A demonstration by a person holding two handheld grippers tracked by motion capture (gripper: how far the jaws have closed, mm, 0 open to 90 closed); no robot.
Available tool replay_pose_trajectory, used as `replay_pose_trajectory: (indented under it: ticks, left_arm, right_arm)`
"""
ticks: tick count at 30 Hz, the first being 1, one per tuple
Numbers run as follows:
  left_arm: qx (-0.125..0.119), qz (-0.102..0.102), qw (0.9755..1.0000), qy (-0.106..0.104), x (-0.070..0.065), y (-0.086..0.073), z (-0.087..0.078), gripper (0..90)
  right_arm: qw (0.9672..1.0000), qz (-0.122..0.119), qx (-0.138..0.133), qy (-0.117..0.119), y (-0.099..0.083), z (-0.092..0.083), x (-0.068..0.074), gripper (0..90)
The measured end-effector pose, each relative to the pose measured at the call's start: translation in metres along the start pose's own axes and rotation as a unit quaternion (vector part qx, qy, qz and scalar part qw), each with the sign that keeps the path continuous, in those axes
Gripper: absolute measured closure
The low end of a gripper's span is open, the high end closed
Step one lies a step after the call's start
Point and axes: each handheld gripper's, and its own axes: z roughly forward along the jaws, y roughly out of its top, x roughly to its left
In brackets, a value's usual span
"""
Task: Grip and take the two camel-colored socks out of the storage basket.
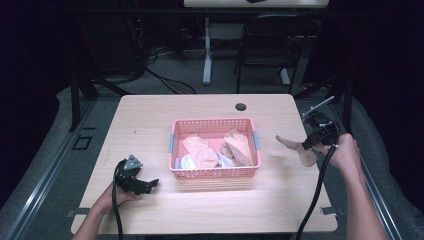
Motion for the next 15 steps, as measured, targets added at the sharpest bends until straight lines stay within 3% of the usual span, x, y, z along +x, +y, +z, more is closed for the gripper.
replay_pose_trajectory:
  ticks: [3,9,11,15]
  left_arm:
    - [0.0,-0.001,1.0,0.0,0.0,0.0,0.0,0.0]
    - [0.0,-0.001,1.0,0.0,0.0,0.0,0.0,0.0]
    - [0.0,-0.001,1.0,0.0,0.0,0.0,0.0,0.0]
    - [0.0,0.0,1.0,0.0,0.0,0.0,0.0,0.0]
  right_arm:
    - [1.0,0.007,0.0,-0.004,-0.003,0.013,-0.003,87.7]
    - [0.9996,0.019,0.014,0.014,-0.008,0.043,-0.004,87.1]
    - [0.9992,0.012,0.033,0.021,-0.009,0.052,-0.005,86.7]
    - [0.9986,0.009,0.044,0.028,-0.015,0.066,-0.005,85.7]
